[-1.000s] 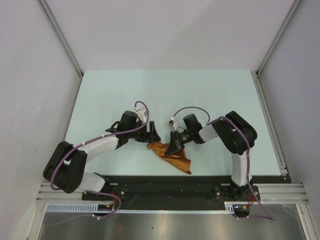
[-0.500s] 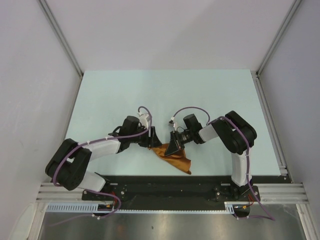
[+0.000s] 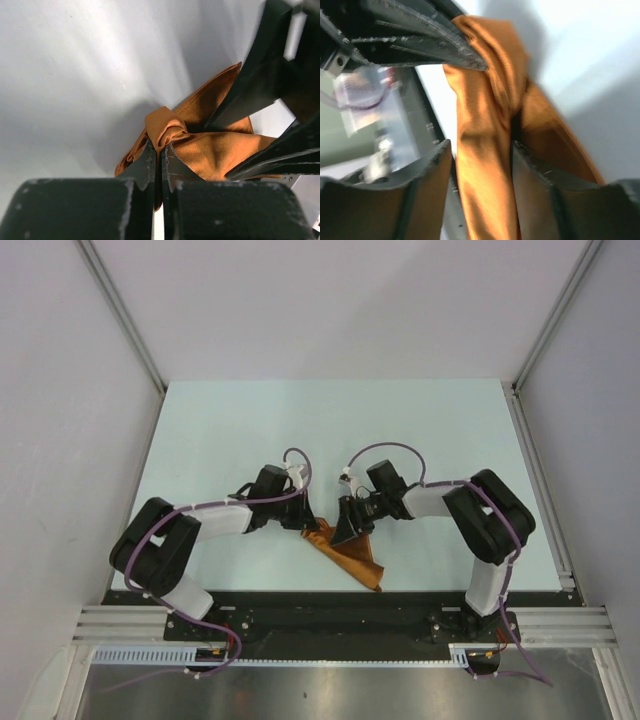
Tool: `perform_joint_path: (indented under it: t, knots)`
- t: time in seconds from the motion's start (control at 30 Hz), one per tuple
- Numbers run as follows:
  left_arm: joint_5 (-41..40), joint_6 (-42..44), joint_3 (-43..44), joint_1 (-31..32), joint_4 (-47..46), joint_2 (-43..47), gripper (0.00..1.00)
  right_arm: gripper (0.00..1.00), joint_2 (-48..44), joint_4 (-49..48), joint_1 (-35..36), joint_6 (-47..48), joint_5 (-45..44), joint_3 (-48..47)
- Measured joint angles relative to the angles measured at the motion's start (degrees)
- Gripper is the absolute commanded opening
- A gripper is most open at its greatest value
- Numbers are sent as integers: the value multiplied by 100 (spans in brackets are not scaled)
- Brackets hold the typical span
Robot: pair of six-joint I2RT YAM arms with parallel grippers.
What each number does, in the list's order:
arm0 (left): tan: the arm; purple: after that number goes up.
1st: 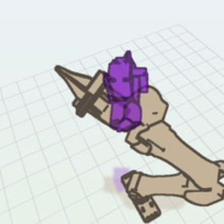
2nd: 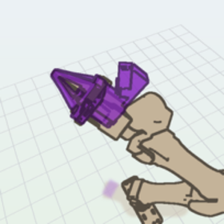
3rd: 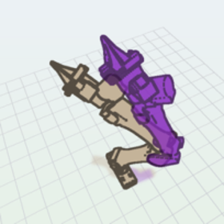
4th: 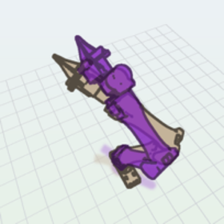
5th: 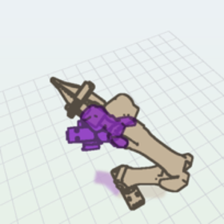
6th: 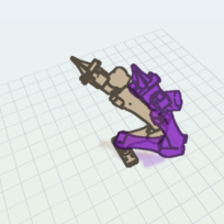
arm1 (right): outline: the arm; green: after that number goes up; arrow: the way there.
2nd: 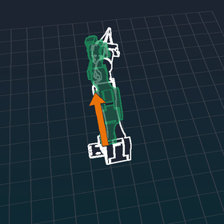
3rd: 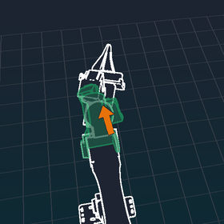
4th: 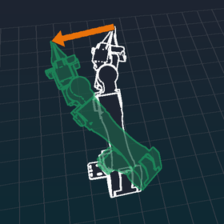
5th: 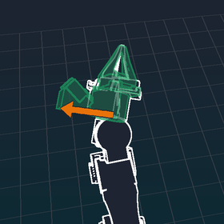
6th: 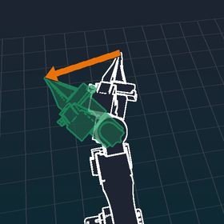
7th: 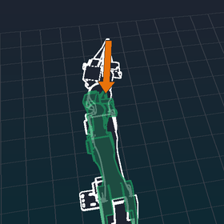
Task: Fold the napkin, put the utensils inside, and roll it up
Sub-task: Roll the napkin at the center of the board.
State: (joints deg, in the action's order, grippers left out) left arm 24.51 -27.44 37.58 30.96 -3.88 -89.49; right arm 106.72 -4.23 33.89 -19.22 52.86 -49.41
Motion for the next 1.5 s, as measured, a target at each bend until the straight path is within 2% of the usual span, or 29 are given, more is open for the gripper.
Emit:
perform_joint_path:
  t: [0.17, 0.33, 0.47, 0.57, 0.67, 0.77, 0.8, 0.9, 1.0, 1.27, 1.5]
  knots:
    - [39, 7, 131, 0, 184, -85, 0, 68, -859, 815, 212, 487, -1469, -46]
    - [35, 26, 243, 0, 400, -111, 0, 73, -1582, 1158, 1405, 905, -3268, -76]
    - [52, 55, 315, 0, 514, -142, 0, 74, -1639, 1252, 2216, 1156, -4409, -76]
    - [63, 55, 343, 0, 575, -151, 2, 73, -1563, 1300, 2559, 1335, -5097, -76]
    - [61, 57, 358, 0, 632, -153, 18, 70, -1388, 1290, 2756, 1493, -5547, -105]
    - [66, 79, 369, 0, 680, -153, 38, 54, -1222, 1296, 2809, 1569, -5777, -166]
    - [74, 87, 369, 0, 695, -153, 53, 44, -1158, 1294, 2804, 1587, -5805, -177]
    - [181, 48, 431, 4, 752, -136, 76, 31, -1056, 1285, 2715, 1613, -5821, -199]
    - [-59, 63, 549, 9, 955, -83, 83, 24, -1078, 1255, 2531, 1598, -5541, -197]
    - [-743, 52, 555, -282, 1353, 568, 86, 18, -1152, 782, 1386, 1217, -3294, 149]
    - [-872, 44, 11, -378, 925, 1370, 86, 18, -754, 317, 605, 848, -1495, 317]
